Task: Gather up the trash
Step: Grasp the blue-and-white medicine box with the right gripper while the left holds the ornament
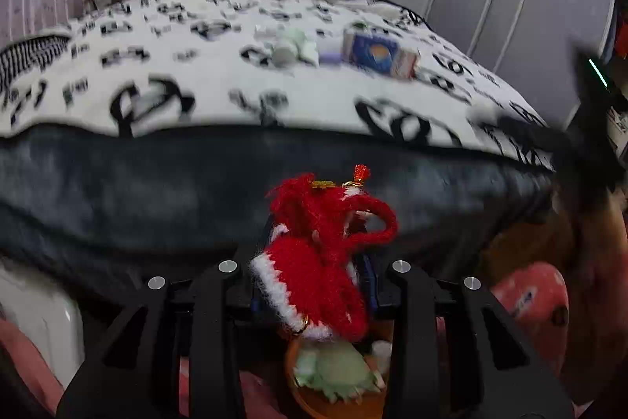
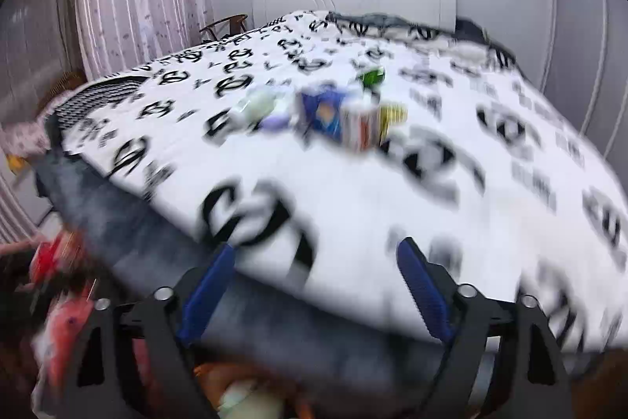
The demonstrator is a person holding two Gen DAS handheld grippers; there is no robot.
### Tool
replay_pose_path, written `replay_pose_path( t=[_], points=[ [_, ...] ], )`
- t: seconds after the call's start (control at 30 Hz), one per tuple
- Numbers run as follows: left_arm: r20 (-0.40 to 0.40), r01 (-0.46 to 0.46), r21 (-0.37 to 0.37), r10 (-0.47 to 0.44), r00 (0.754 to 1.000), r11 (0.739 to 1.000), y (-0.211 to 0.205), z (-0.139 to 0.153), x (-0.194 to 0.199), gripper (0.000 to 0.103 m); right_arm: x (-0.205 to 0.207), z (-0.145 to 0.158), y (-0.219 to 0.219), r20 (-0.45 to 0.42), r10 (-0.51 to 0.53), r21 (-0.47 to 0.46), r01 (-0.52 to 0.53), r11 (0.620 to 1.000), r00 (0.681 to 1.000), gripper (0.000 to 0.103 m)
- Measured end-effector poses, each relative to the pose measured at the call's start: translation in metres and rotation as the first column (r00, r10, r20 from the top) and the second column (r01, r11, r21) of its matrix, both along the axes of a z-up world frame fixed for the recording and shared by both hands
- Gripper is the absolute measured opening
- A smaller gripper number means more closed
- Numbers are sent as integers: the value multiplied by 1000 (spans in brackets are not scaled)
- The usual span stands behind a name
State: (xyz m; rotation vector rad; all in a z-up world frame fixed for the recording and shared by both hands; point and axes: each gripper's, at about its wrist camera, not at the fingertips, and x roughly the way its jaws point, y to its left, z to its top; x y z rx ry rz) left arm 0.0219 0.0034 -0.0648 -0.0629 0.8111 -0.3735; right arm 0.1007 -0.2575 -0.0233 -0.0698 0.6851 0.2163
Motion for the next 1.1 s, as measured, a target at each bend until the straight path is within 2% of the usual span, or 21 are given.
replay_pose_path(
  t=[0.07, 0.17, 0.27, 0.33, 0.4, 0.43, 0.47, 0.57, 0.6, 0.63, 0.7, 0.77, 0.97, 1.1],
  points=[
    [-35, 19, -14, -19, 999, 1000, -3, -11, -6, 35, 45, 4, 3, -20, -39, -49, 38, 998, 999, 86],
    [-75, 33, -42, -36, 996, 999, -6, -25, -13, 35, 104, 7, 2, -49, -74, -34, 72, 997, 996, 86],
    [-98, 37, -38, -41, 994, 999, -8, -34, -15, 35, 151, 7, 10, -57, -86, -41, 83, 996, 995, 86],
    [-106, 35, -41, -39, 994, 999, -8, -36, -14, 35, 166, 6, 20, -65, -84, -83, 79, 993, 994, 86],
    [-111, 36, -51, -42, 993, 998, -6, -37, -15, 35, 185, 1, 30, -89, -104, -174, 88, 981, 991, 86],
    [-111, 35, -53, -41, 993, 998, -5, -37, -15, 35, 188, -1, 32, -106, -99, -179, 79, 981, 989, 85],
    [-110, 35, -54, -41, 993, 998, -5, -37, -14, 35, 193, -5, 36, -132, -89, -190, 63, 980, 987, 81],
    [-112, 33, -61, -40, 993, 998, -3, -39, -13, 35, 192, -12, 48, -127, -75, -300, 34, 953, 989, 70],
    [-116, 34, -67, -42, 992, 997, -3, -39, -12, 35, 187, -11, 49, -125, -68, -308, 26, 951, 990, 64],
    [-117, 33, -69, -41, 992, 997, -2, -39, -12, 35, 182, -9, 49, -126, -61, -300, 21, 954, 990, 61],
    [-113, 31, -70, -39, 993, 997, -1, -38, -11, 35, 171, -2, 45, -124, -44, -265, 10, 964, 991, 42],
    [-109, 28, -72, -36, 993, 997, -1, -36, -12, 35, 158, 6, 44, -112, -39, -247, 11, 969, 993, 32],
    [-91, 27, -69, -33, 995, 997, -1, -28, -17, 35, 113, 38, 31, -69, -26, -139, 16, 990, 997, 29],
    [-82, 48, -57, -52, 995, 997, -5, -22, -23, 35, 68, 62, 22, -30, 12, -74, -14, 997, 999, 29]
  ],
)
